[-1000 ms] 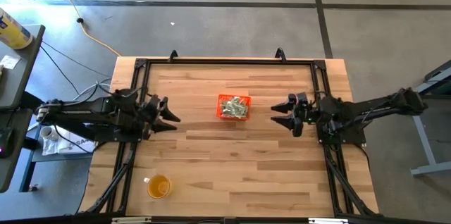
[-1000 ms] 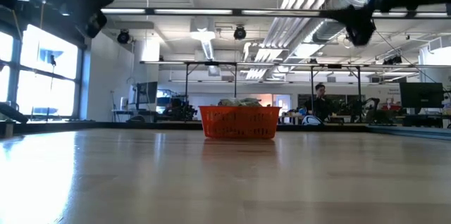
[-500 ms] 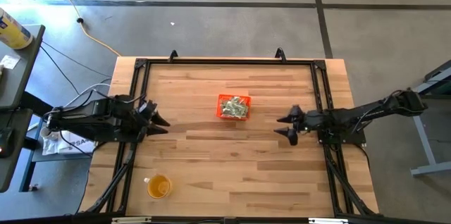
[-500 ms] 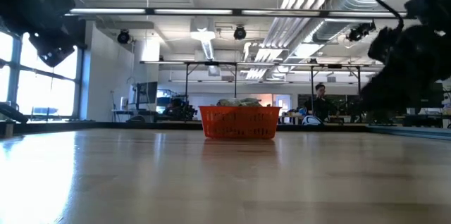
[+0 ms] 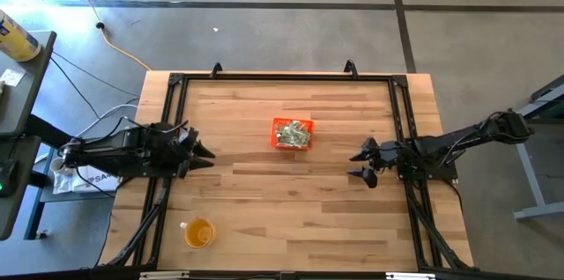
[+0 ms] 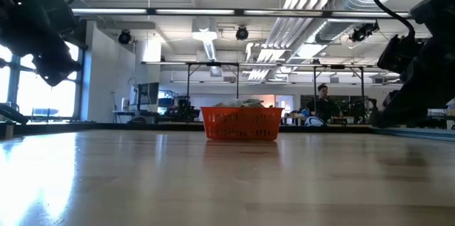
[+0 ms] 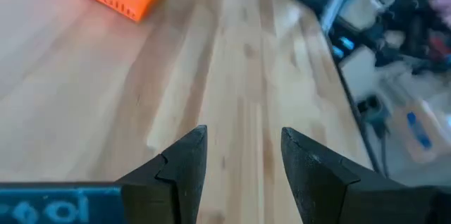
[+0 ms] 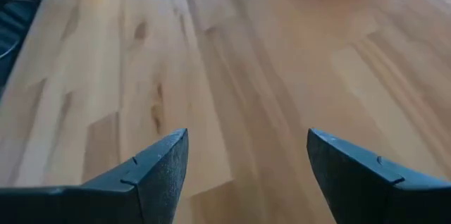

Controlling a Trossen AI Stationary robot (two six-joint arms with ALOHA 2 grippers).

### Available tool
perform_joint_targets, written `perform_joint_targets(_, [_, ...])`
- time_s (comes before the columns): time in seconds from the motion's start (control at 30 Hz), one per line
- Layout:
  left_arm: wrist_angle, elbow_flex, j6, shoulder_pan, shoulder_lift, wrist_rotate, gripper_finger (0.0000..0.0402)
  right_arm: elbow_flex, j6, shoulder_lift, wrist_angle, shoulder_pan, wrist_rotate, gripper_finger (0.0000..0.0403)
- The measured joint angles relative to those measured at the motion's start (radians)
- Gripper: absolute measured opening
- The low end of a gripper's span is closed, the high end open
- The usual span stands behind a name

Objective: Pick and place Stevia / Truvia into bins
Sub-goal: Return to Home Position

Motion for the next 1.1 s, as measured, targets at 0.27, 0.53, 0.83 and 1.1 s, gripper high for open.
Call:
perform_joint_targets(0.27, [0.002,-0.006,-0.005,-0.023,0.000,-0.195,0.0216,0.000,0.000,-0.123,-0.004,0.001,-0.033,0.0279])
perform_joint_targets(0.53, [-0.009,-0.008,-0.005,-0.026,0.000,-0.225,0.0216,0.000,0.000,-0.340,-0.004,0.002,-0.033,0.0279])
perform_joint_targets(0.83, [-0.009,-0.009,-0.005,-0.026,0.000,-0.224,0.0216,0.000,0.000,-0.361,-0.005,-0.001,-0.032,0.0279])
perform_joint_targets(1.1, [-0.009,-0.009,-0.006,-0.026,0.000,-0.224,0.0216,0.000,-0.385,-0.346,-0.007,-0.001,-0.029,0.0279])
